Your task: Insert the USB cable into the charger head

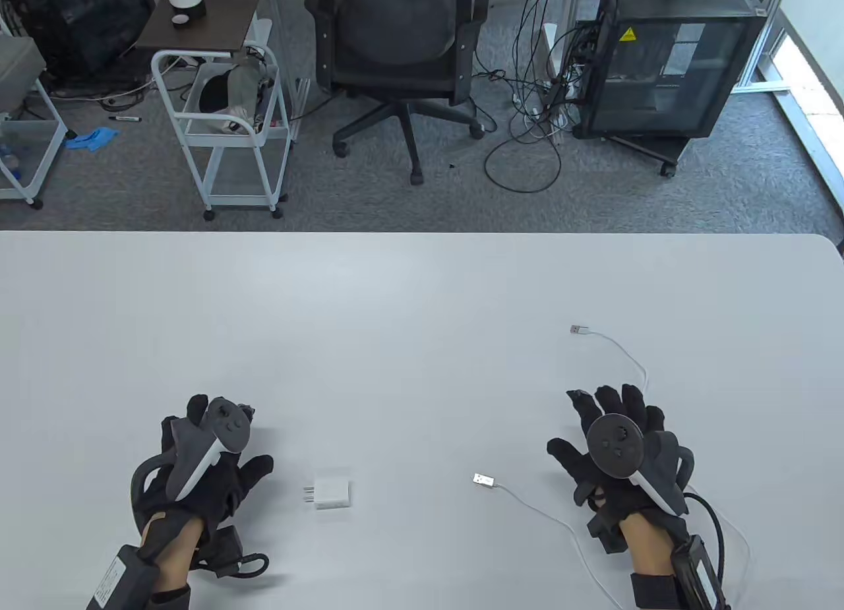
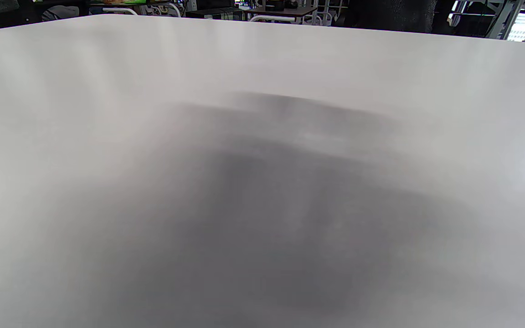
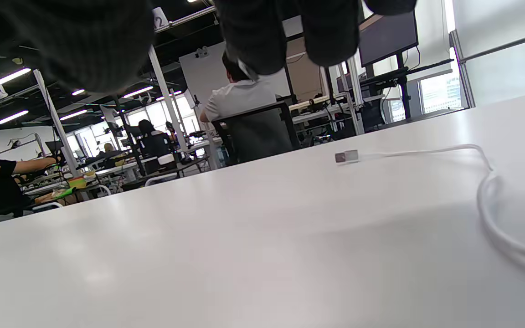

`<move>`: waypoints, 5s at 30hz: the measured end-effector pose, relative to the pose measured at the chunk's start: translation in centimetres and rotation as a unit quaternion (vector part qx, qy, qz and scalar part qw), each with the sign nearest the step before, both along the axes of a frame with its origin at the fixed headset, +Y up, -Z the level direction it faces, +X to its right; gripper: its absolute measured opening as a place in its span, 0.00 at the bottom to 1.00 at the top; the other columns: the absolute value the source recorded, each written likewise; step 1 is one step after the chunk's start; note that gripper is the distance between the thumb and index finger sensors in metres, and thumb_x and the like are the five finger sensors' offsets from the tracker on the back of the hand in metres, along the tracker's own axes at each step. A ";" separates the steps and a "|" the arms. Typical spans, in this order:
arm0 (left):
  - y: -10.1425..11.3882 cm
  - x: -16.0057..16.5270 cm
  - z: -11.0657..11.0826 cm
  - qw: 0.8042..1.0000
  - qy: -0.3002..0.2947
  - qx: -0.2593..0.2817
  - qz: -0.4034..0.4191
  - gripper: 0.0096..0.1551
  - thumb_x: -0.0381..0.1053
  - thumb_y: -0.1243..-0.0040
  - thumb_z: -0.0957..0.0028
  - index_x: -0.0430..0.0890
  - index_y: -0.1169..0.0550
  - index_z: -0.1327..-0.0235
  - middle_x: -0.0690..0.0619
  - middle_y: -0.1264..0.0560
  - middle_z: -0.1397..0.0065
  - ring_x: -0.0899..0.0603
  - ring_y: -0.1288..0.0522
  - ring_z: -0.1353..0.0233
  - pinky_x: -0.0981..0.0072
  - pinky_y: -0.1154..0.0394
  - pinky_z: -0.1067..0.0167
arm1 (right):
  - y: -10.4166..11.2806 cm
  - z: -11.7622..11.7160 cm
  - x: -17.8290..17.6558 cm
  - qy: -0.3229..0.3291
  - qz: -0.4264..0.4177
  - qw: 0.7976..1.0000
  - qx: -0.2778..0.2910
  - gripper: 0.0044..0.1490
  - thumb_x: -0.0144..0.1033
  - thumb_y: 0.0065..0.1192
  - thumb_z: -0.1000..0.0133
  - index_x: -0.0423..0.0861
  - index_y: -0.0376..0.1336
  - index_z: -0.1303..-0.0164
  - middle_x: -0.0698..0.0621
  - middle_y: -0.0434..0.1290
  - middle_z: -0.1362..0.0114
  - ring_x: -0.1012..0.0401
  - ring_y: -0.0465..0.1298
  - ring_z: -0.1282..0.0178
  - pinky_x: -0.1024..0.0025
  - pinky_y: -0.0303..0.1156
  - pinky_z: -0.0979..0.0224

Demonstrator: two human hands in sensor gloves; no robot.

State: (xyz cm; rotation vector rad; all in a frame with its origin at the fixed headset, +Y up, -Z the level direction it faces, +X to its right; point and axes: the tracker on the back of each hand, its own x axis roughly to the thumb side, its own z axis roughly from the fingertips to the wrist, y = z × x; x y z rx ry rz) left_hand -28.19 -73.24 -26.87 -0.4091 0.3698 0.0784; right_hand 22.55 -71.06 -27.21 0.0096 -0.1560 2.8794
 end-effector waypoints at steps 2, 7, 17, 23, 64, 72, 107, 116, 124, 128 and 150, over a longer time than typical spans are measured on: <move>0.0 0.0 0.0 1.000 -0.002 0.000 -0.001 0.57 0.74 0.55 0.90 0.78 0.51 0.36 0.76 0.60 0.15 0.61 0.68 0.11 0.59 0.69 0.09 | -0.1 0.0 0.0 0.001 -0.001 1.000 0.000 0.57 0.66 0.56 0.63 0.48 0.55 0.26 0.36 0.58 0.17 0.34 0.49 0.19 0.31 0.42 0.25; 0.0 0.1 0.0 1.000 -0.004 -0.002 0.000 0.57 0.74 0.55 0.90 0.77 0.51 0.35 0.76 0.60 0.15 0.61 0.68 0.11 0.59 0.68 0.09 | -0.1 0.0 0.0 0.002 -0.001 1.000 -0.001 0.57 0.66 0.56 0.63 0.48 0.55 0.26 0.35 0.58 0.17 0.34 0.49 0.19 0.31 0.42 0.25; -0.3 0.0 -0.3 1.000 -0.002 -0.014 0.009 0.58 0.74 0.54 0.91 0.78 0.51 0.35 0.76 0.60 0.15 0.61 0.69 0.11 0.59 0.69 0.09 | -0.3 -0.1 0.0 0.001 -0.003 1.000 -0.007 0.57 0.66 0.56 0.64 0.48 0.55 0.26 0.35 0.58 0.17 0.34 0.49 0.19 0.31 0.42 0.26; -0.4 0.7 -0.2 1.000 -0.021 -0.020 0.006 0.61 0.75 0.52 0.93 0.76 0.52 0.35 0.74 0.58 0.15 0.59 0.67 0.10 0.58 0.66 0.09 | -0.3 -0.1 -0.2 0.007 -0.008 1.000 -0.010 0.57 0.67 0.56 0.64 0.48 0.55 0.26 0.35 0.58 0.17 0.34 0.49 0.19 0.31 0.42 0.25; -4.7 13.1 1.7 0.966 -0.248 -0.038 -0.061 0.58 0.67 0.39 0.83 0.62 0.45 0.33 0.63 0.48 0.18 0.49 0.44 0.14 0.54 0.46 0.14 | -0.9 -0.3 -1.5 0.030 -0.006 0.999 -0.023 0.56 0.66 0.57 0.64 0.47 0.56 0.27 0.35 0.59 0.17 0.35 0.50 0.19 0.31 0.43 0.25; -3.9 13.5 1.7 0.960 -0.261 -0.001 -0.097 0.44 0.62 0.36 0.80 0.66 0.34 0.41 0.68 0.37 0.22 0.54 0.34 0.17 0.59 0.39 0.14 | -0.9 -0.3 -1.6 0.032 -0.005 0.999 -0.023 0.56 0.66 0.57 0.64 0.47 0.56 0.27 0.35 0.59 0.18 0.35 0.50 0.19 0.31 0.44 0.25; 0.8 12.1 2.7 0.956 -0.280 0.077 -0.035 0.45 0.63 0.36 0.82 0.61 0.30 0.42 0.64 0.21 0.37 0.52 0.17 0.36 0.56 0.28 0.24 | -1.8 0.0 -4.6 0.078 -0.010 0.996 -0.043 0.56 0.66 0.57 0.64 0.47 0.56 0.27 0.36 0.61 0.18 0.35 0.52 0.19 0.32 0.45 0.25; 0.7 12.3 2.7 0.956 -0.285 0.072 -0.023 0.45 0.63 0.37 0.83 0.61 0.30 0.43 0.63 0.20 0.38 0.52 0.17 0.37 0.56 0.28 0.25 | -2.3 0.7 -8.5 0.133 -0.010 0.989 -0.056 0.56 0.66 0.57 0.64 0.47 0.56 0.27 0.36 0.61 0.18 0.36 0.52 0.19 0.32 0.45 0.25; 0.6 12.5 2.8 0.954 -0.290 0.071 -0.027 0.45 0.64 0.37 0.83 0.60 0.30 0.43 0.63 0.20 0.38 0.52 0.17 0.38 0.56 0.28 0.25 | -3.8 0.9 -9.7 0.140 0.040 0.987 -0.074 0.55 0.63 0.61 0.64 0.46 0.58 0.29 0.37 0.65 0.21 0.37 0.58 0.20 0.34 0.50 0.25; 0.4 12.7 2.9 0.953 -0.293 0.064 -0.033 0.45 0.64 0.37 0.83 0.60 0.30 0.43 0.63 0.20 0.38 0.52 0.17 0.38 0.56 0.28 0.25 | -5.1 0.8 -10.3 0.134 0.096 0.982 -0.089 0.49 0.59 0.66 0.64 0.44 0.64 0.35 0.40 0.71 0.27 0.39 0.66 0.25 0.37 0.55 0.26; 0.5 13.5 3.2 0.945 -0.316 0.078 -0.018 0.45 0.65 0.37 0.85 0.62 0.28 0.44 0.64 0.18 0.40 0.53 0.15 0.40 0.58 0.27 0.26 | -0.9 1.7 -10.7 0.154 -0.046 0.987 -0.017 0.26 0.50 0.66 0.61 0.44 0.71 0.61 0.54 0.88 0.63 0.53 0.89 0.56 0.47 0.73 0.36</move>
